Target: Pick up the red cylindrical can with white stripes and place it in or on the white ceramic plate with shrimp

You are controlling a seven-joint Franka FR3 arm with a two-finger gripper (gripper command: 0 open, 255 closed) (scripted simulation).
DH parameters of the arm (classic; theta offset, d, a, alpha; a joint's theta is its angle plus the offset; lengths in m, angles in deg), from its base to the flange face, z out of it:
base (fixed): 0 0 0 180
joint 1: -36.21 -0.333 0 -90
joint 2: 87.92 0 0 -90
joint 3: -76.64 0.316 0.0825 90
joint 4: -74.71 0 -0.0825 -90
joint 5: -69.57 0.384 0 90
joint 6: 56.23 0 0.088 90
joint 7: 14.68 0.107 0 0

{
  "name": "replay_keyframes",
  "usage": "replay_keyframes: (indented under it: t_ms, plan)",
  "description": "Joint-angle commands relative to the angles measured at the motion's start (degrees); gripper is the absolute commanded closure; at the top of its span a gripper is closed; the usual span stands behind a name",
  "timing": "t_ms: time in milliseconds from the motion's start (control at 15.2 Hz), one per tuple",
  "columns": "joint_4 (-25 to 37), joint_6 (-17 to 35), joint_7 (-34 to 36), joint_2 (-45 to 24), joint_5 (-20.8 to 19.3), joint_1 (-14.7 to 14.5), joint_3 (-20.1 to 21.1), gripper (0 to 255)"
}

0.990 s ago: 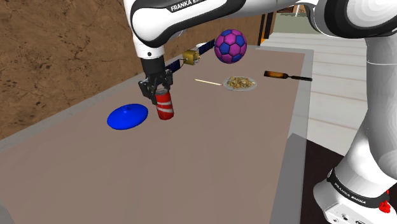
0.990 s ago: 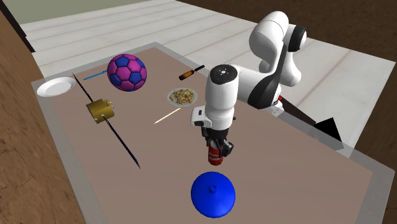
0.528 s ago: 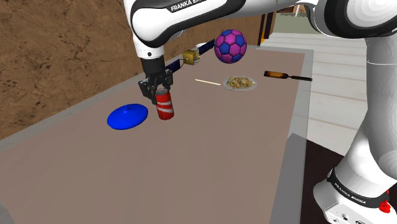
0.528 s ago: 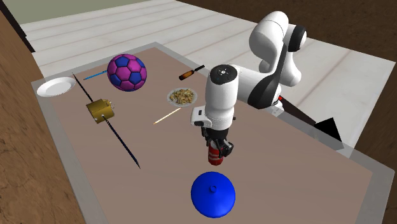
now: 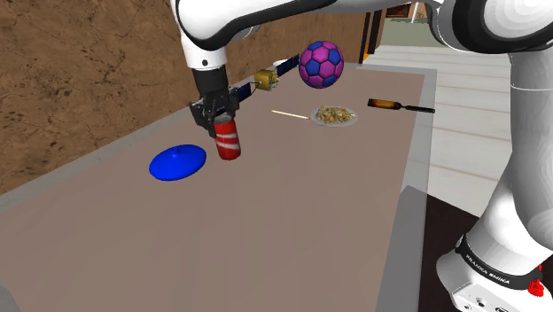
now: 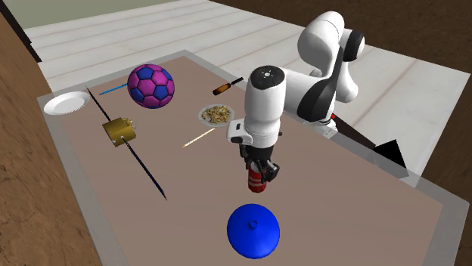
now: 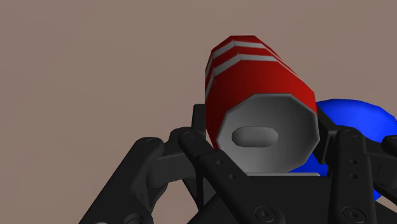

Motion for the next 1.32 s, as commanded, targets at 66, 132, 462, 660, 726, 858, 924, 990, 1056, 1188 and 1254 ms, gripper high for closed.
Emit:
replay_keyframes:
  t_ms: [66, 132, 462, 660, 726, 858, 924, 990, 1056, 1188, 1254]
  plan:
    - [2.5, -2.4, -0.1, -0.1, 0.0, -0.1, 0.0, 255]
    - [3.5, -3.2, -0.1, -0.2, 0.0, -0.2, 0.0, 255]
    - [8.5, -7.5, -0.2, -1.0, -0.2, -0.7, 0.1, 255]
    - [12.1, -10.3, -0.2, -1.8, -0.4, -1.0, 0.1, 255]
    - [13.4, -11.2, -0.2, -2.1, -0.5, -1.2, 0.1, 255]
    - [16.1, -13.2, -0.2, -2.9, -0.7, -1.5, 0.1, 255]
    - [17.0, -13.9, -0.2, -3.1, -0.7, -1.6, 0.1, 255]
    - [14.3, -13.0, -1.3, -1.3, -0.2, -0.3, -0.1, 255]
    - [11.9, -12.2, -2.4, 0.4, 0.3, 0.9, -0.3, 255]
    - [7.7, -10.9, -4.8, 3.5, 1.3, 3.3, -0.8, 255]
    - [5.8, -10.4, -6.0, 4.9, 1.7, 4.4, -1.1, 255]
